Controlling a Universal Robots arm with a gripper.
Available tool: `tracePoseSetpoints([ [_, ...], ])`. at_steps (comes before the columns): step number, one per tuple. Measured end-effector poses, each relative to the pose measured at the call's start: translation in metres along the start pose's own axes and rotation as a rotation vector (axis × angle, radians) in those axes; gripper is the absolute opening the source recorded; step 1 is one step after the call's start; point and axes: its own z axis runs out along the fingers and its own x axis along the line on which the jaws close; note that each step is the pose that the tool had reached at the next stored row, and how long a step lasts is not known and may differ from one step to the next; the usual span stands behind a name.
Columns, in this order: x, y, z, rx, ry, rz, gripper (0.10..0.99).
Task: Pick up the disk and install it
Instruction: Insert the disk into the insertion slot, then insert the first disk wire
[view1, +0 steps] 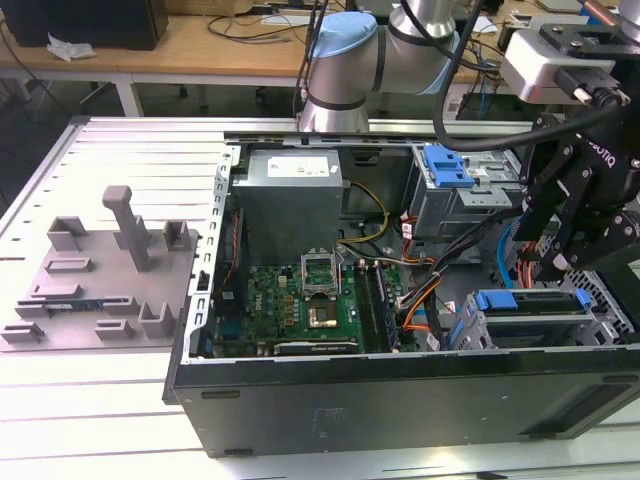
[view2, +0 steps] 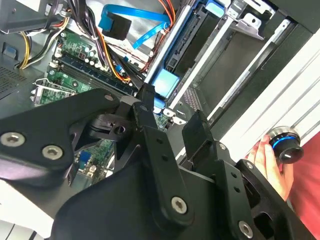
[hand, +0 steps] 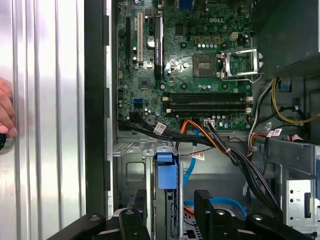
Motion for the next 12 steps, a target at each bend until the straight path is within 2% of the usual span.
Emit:
tracePoseSetpoints([
  [12, 0.0, 0.0, 0.0, 0.0, 0.0, 0.0, 0.502],
])
